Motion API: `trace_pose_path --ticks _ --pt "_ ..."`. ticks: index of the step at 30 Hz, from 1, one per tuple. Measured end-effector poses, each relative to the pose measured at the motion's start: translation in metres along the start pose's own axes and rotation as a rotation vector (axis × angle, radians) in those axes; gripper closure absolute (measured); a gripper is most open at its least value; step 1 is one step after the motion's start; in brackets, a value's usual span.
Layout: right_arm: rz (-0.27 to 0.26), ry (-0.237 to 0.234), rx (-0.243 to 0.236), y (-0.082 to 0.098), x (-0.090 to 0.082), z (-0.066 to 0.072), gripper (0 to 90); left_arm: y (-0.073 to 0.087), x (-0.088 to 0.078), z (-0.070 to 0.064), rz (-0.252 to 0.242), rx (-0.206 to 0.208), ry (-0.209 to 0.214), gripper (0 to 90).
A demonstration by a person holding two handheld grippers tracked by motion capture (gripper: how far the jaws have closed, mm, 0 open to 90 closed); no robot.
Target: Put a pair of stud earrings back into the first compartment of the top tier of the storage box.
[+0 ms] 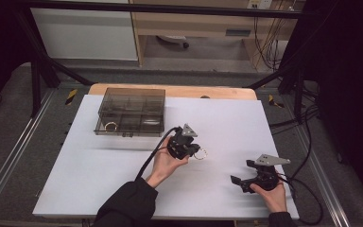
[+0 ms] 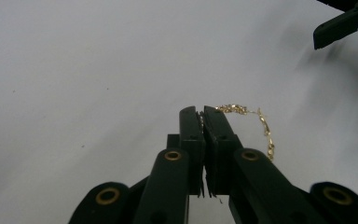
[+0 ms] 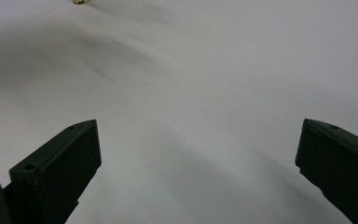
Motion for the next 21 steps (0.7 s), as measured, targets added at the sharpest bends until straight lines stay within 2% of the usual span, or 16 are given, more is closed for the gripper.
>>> trace_pose_path --ticks 14,21 --pt "0.002 0.003 0.002 0.000 0.000 0.000 0.5 0.020 -0.045 0.016 0.005 -0.013 -0.012 86.1" --pt "0.002 0.005 0.003 0.000 0.000 0.000 0.5 0.029 -0.072 0.031 -0.005 -0.020 -0.020 86.2"
Point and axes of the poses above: each handheld gripper's, and its own axes: x roughly forward along the jaws, y roughly out of its underside, z roughly to its left, the point moved 10 cm from there along x, roughly forward along the jaws, and after that the axes turned 6 degrees about z, right-handed, at the moved point
